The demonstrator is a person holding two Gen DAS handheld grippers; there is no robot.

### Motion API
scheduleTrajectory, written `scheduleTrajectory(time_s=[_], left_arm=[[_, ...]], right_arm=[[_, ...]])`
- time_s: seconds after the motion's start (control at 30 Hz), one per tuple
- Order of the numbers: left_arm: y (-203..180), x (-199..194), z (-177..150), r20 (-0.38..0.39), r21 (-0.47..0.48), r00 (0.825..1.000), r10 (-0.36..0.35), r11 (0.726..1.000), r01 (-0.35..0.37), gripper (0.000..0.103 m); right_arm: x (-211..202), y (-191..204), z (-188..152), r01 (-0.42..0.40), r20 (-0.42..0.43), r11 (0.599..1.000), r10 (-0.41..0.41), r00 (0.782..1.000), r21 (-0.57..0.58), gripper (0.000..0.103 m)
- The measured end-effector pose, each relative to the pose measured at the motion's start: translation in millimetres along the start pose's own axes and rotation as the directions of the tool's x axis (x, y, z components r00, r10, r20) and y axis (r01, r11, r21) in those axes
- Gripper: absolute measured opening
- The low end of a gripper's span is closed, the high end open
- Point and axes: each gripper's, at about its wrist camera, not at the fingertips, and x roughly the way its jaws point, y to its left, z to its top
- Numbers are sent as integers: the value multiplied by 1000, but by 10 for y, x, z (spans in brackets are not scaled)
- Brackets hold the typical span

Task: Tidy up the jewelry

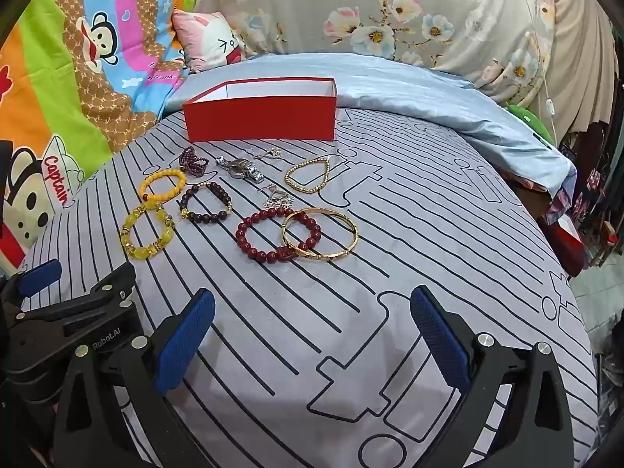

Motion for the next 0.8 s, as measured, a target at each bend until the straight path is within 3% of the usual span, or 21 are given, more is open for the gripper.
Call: scheduleTrajectory(time_s=[0.8], left_arm=[[-6,11,19,5,9,1000,-3,1000,3,87]], right_arm=[[12,-15,-1,0,-6,1000,0,1000,1,96]])
